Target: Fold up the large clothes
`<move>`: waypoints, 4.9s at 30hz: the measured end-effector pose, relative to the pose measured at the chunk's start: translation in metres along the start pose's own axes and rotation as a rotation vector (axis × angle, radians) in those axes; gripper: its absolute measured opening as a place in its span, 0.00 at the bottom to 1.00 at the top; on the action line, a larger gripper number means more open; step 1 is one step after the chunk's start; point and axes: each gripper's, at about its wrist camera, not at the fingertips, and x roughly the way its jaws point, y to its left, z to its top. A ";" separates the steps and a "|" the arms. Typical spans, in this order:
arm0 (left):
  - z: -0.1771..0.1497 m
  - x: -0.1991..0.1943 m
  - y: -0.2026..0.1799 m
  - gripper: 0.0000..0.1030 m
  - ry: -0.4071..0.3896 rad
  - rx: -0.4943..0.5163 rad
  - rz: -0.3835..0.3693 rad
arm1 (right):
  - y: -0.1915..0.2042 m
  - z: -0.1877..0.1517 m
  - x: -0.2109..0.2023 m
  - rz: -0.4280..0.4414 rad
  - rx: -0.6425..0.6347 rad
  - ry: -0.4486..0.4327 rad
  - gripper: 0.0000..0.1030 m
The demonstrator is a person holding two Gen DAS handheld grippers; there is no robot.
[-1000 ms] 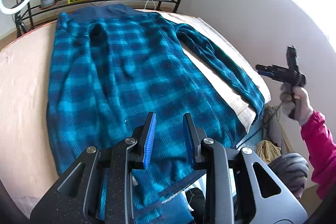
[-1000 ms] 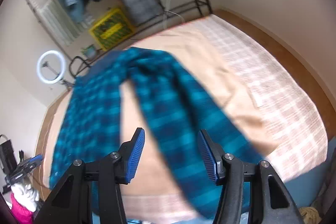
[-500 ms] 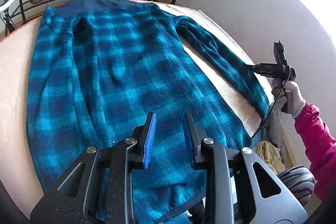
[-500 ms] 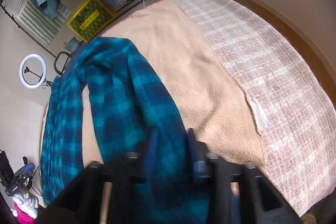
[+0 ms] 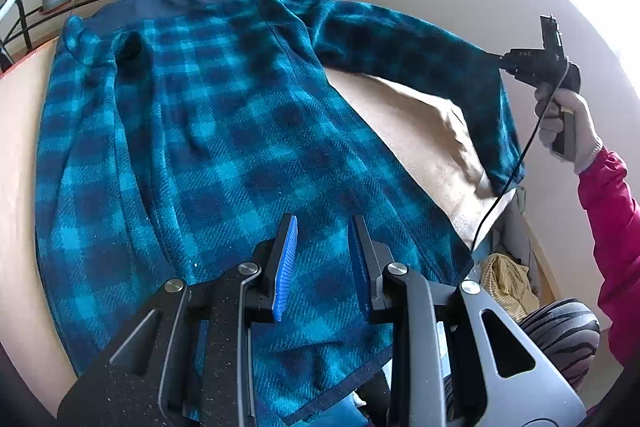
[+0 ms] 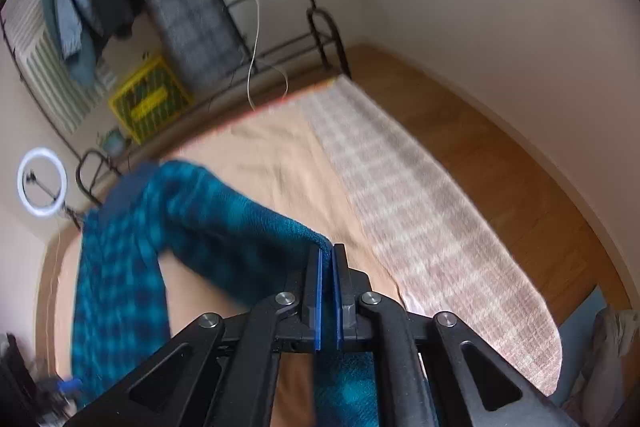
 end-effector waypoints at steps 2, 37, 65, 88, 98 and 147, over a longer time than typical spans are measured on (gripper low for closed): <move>0.000 -0.002 0.003 0.25 -0.002 -0.016 -0.004 | 0.020 -0.002 -0.003 0.000 -0.057 0.017 0.02; -0.025 -0.086 0.065 0.25 -0.161 -0.207 0.016 | 0.245 -0.139 0.001 0.350 -0.398 0.208 0.66; -0.015 -0.065 0.049 0.25 -0.139 -0.270 -0.064 | 0.246 -0.202 -0.104 0.473 -0.487 0.092 0.01; 0.005 0.026 0.032 0.36 0.044 -0.141 0.069 | 0.179 -0.102 0.078 0.333 -0.120 0.247 0.55; 0.019 0.068 0.059 0.02 0.077 -0.190 -0.048 | 0.170 -0.069 0.174 0.393 0.036 0.289 0.10; -0.091 0.021 0.042 0.04 0.104 -0.222 -0.045 | 0.206 -0.232 0.047 0.493 -0.241 0.467 0.33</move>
